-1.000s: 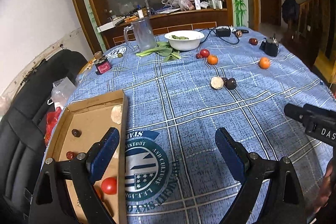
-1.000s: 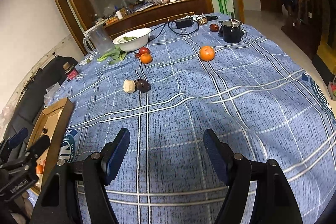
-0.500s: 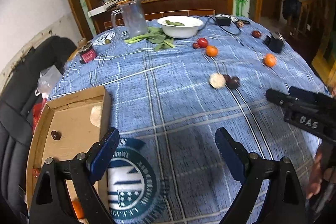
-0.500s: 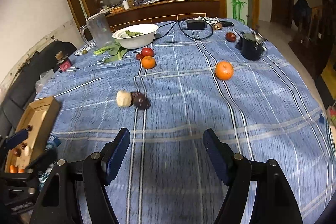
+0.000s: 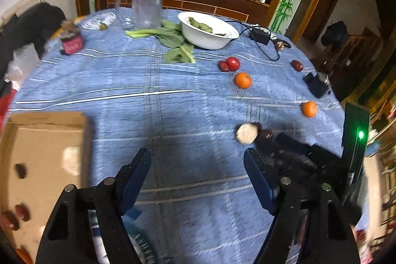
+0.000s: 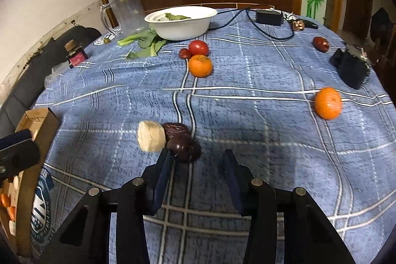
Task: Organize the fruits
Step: 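Grasp a round yam chunk with the left gripper while the right grasps a dark brown date, then carry the yam chunk and dark date into the box and release both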
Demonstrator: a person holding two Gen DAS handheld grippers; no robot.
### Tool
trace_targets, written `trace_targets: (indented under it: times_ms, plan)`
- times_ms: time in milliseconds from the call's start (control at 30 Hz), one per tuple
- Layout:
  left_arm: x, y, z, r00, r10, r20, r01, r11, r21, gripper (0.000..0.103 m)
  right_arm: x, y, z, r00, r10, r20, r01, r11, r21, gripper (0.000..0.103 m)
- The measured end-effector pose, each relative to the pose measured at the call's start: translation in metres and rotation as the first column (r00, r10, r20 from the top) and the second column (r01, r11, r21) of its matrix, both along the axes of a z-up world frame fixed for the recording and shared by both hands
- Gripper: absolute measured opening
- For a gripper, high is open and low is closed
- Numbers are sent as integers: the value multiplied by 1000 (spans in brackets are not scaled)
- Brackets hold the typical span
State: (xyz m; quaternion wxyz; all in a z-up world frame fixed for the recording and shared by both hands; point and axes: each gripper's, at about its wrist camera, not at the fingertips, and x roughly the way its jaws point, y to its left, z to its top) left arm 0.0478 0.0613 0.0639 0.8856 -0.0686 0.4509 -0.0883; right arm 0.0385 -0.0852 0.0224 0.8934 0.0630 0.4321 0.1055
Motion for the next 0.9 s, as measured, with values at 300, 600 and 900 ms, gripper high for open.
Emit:
trace_targets:
  times_ms: [300, 600, 900]
  plan:
    - [39, -30, -32, 996, -54, -71, 49, 996, -71, 66, -3, -17, 4, 1000, -27, -15, 28, 999, 47, 24]
    - [61, -63, -56, 989, -142, -36, 142, 990, -7, 59, 0, -60, 3, 990, -127, -55, 131, 988, 80, 24]
    - [53, -77, -54, 987, -163, -1, 162, 981, 104, 29, 0, -61, 1, 991, -119, -54, 123, 989, 80, 24]
